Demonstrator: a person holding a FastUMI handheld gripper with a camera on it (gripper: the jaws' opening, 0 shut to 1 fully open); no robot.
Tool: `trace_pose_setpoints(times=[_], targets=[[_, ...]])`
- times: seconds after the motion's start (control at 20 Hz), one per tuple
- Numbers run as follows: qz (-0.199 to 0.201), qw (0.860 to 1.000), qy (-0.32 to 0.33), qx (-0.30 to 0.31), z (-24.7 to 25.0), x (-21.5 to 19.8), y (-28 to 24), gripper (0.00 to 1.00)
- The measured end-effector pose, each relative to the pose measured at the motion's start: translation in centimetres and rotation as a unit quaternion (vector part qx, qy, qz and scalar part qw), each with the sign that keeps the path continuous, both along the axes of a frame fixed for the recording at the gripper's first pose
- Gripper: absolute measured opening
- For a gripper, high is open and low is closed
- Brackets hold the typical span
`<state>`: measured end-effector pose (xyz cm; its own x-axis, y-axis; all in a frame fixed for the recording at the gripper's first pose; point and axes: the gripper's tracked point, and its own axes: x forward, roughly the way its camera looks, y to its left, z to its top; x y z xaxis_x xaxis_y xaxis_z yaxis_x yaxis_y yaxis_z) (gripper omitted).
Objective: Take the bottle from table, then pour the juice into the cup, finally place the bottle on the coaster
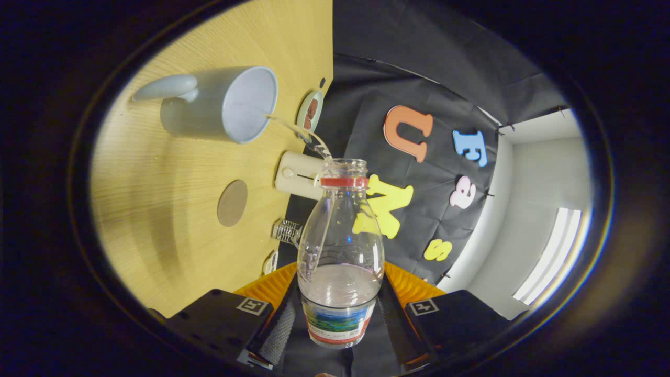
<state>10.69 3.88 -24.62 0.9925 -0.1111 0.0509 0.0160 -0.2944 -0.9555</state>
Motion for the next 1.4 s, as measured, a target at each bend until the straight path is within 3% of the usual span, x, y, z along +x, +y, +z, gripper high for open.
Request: trace_pose_setpoints(times=[1.4], targets=[[0.002, 0.997, -0.021, -0.070, 1.6, -0.3, 1.0, 0.82]])
